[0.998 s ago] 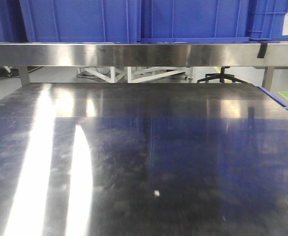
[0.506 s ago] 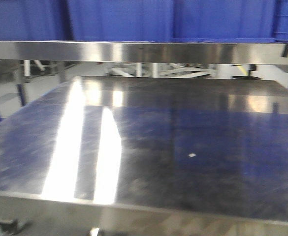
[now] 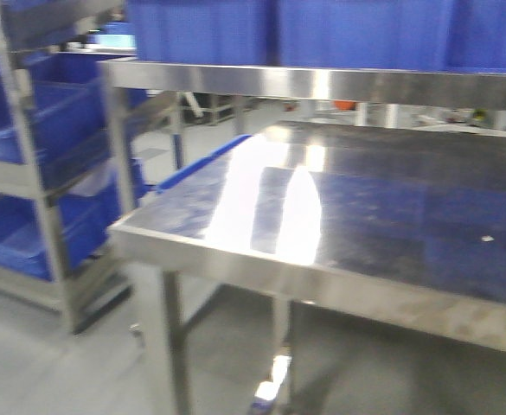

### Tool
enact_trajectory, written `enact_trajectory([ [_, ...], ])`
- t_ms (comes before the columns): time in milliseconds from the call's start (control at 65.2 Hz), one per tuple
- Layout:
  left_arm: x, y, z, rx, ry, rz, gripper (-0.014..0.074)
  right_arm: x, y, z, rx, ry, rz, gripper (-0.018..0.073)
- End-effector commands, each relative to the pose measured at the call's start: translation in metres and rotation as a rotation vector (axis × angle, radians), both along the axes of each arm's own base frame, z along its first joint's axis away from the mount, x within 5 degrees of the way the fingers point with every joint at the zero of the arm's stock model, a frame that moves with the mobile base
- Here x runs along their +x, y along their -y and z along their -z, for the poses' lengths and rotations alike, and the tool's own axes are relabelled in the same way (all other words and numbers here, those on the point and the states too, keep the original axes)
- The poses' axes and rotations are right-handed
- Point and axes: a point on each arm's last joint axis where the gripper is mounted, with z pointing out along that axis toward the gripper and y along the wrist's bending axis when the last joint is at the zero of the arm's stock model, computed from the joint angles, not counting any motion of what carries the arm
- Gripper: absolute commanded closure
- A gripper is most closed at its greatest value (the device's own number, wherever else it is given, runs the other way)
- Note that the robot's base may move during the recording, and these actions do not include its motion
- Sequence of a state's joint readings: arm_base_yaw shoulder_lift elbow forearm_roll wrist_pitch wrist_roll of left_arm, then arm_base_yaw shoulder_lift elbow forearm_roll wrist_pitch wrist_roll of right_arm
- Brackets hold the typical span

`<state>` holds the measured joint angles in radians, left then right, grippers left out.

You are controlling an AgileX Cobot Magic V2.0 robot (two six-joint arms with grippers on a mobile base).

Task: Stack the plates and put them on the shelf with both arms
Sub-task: 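Turn the base away from the table holding the plates, then drive the base across the room toward the bin shelf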

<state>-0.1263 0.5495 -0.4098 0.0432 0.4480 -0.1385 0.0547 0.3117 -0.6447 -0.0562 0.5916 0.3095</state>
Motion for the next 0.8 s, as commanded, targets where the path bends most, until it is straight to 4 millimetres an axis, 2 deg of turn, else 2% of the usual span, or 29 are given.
enact_trajectory([
  [0, 0.0035, 0.0014, -0.0157, -0.016, 0.102, 0.008, 0.05, -0.0006, 0.0002, -0.0172, -0.004, 0.122, 0.004, 0.0502],
  [783, 0.0035, 0.0014, -0.0157, -0.016, 0.102, 0.008, 0.05, -0.0006, 0.0002, -0.0172, -0.004, 0.122, 0.004, 0.0502],
])
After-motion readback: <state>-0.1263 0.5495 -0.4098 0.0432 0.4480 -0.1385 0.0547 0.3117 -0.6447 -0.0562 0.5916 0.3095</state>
